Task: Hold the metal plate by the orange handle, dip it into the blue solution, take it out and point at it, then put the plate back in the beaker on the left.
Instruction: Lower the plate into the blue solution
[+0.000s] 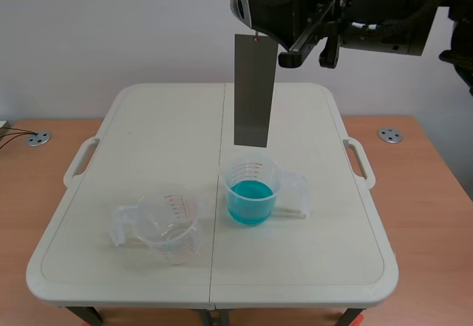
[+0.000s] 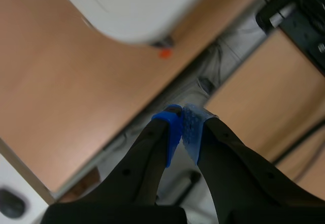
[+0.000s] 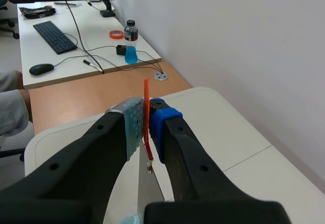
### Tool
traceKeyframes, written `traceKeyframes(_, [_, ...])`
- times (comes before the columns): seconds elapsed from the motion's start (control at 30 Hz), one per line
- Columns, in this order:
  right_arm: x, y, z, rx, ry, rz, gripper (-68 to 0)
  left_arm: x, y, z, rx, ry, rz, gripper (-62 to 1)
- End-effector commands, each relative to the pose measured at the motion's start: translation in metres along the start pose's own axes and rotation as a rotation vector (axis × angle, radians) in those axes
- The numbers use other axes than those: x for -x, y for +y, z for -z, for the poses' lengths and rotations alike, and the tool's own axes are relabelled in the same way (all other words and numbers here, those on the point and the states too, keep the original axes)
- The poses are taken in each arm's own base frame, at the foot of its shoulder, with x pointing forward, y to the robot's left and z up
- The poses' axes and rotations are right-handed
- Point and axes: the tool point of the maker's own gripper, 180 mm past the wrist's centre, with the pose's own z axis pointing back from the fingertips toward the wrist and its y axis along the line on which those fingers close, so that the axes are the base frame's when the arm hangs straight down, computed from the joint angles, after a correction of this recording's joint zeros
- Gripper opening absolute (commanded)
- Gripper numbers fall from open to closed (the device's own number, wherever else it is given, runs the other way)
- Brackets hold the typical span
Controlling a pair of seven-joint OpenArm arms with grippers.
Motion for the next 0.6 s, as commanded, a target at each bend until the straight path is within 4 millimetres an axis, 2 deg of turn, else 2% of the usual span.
traceKeyframes(0.0, [-0.015, -0.001, 0.001, -0.006, -0.041, -0.015, -66.2, 0.007, -0.010, 0.001, 0.020, 0.006, -0.032, -59.3])
traceKeyframes(0.1, [-0.010, -0.004, 0.001, 0.000, -0.032, -0.003, -66.2, 0.032, -0.022, -0.003, 0.043, 0.059, -0.071, -59.3])
traceKeyframes(0.23, [0.003, -0.010, 0.001, 0.014, -0.018, 0.035, -66.2, 0.055, -0.036, -0.003, 0.057, 0.098, -0.131, -59.3])
traceKeyframes(0.57, [0.050, -0.012, 0.011, 0.020, 0.037, 0.179, -66.2, 0.075, -0.110, 0.000, 0.213, 0.142, -0.208, -59.3])
